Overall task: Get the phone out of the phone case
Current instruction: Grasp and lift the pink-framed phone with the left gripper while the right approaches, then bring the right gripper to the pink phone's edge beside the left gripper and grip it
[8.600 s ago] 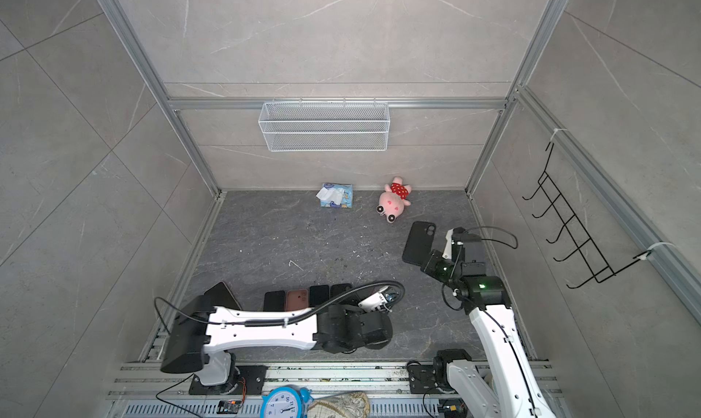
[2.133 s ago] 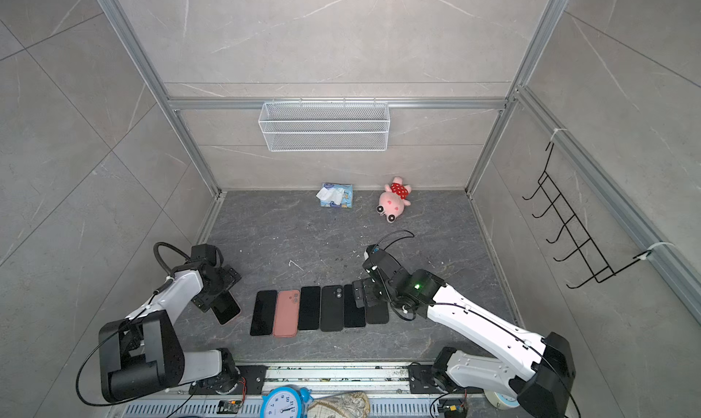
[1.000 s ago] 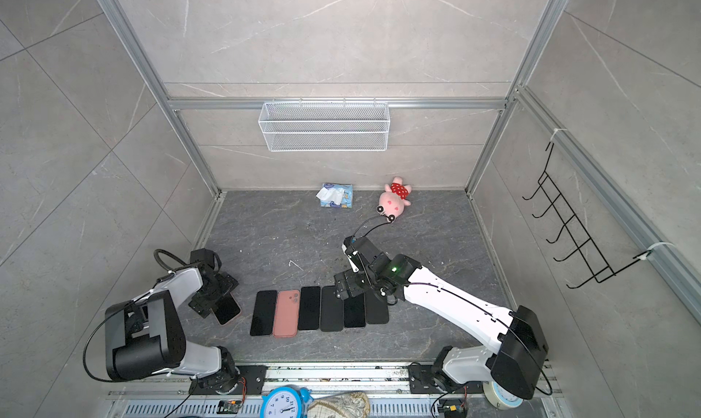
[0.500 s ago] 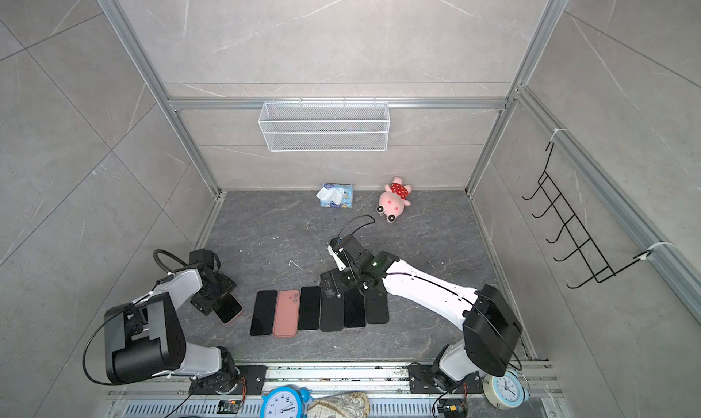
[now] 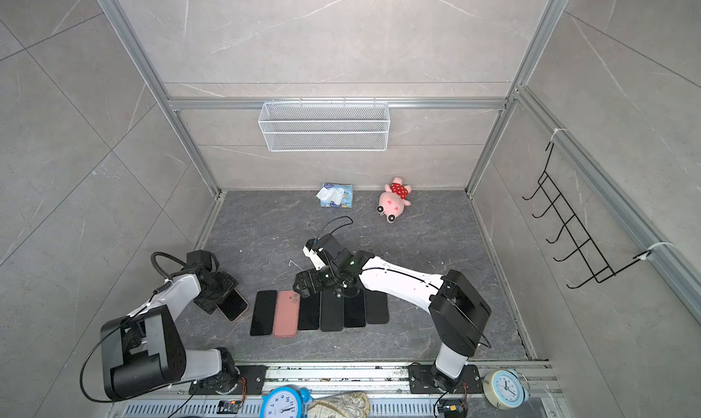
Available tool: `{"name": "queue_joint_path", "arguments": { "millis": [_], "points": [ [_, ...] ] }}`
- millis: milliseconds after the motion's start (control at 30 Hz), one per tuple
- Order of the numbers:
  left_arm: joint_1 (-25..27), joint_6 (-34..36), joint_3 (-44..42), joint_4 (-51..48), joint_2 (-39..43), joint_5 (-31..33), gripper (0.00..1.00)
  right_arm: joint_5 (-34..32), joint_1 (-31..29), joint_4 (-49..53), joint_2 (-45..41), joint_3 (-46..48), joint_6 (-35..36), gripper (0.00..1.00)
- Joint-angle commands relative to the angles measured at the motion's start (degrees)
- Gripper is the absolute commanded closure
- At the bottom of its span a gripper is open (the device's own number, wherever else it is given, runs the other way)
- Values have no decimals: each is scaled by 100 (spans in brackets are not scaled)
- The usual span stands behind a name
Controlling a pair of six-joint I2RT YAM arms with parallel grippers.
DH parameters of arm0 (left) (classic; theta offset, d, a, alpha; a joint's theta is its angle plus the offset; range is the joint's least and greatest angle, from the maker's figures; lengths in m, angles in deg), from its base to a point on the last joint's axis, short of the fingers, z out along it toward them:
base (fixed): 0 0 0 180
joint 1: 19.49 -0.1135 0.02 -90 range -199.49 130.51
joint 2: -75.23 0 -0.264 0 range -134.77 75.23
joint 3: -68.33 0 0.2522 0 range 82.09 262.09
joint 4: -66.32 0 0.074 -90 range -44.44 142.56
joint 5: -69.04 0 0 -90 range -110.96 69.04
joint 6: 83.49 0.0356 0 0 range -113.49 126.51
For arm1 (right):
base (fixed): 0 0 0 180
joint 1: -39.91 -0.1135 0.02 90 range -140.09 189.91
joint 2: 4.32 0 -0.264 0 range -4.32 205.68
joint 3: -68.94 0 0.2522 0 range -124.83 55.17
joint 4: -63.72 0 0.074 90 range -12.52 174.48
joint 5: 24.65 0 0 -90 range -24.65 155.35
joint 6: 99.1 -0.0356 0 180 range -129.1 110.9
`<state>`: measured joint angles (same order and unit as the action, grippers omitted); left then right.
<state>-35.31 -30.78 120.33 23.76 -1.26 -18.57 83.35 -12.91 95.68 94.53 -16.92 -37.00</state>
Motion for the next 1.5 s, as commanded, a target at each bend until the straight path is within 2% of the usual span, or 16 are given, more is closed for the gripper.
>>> {"name": "queue_joint_path", "arguments": {
  "millis": [0,233,433,767,1033,1333,1467],
  "points": [
    [-51,76,61,7,317,-219,47,274,-112,-221,311,-255,-128,1],
    [-223,170,174,-65,512,-523,49,671,-288,-657,783,-568,-384,1],
    [-267,183,157,71,379,-635,51,774,-491,-572,1273,-1069,-410,1],
    [-366,214,129,195,508,-1016,60,889,-572,-674,1512,-1236,-461,1],
    [-713,196,137,282,605,-1645,65,1173,-589,-888,1823,-1464,-569,1],
    [-1140,120,113,548,614,-2703,68,1383,-730,-1086,2310,-1934,-677,1],
    [-1196,136,98,587,613,-2885,69,1364,-739,-1127,2580,-2275,-734,1]
  ]
}}
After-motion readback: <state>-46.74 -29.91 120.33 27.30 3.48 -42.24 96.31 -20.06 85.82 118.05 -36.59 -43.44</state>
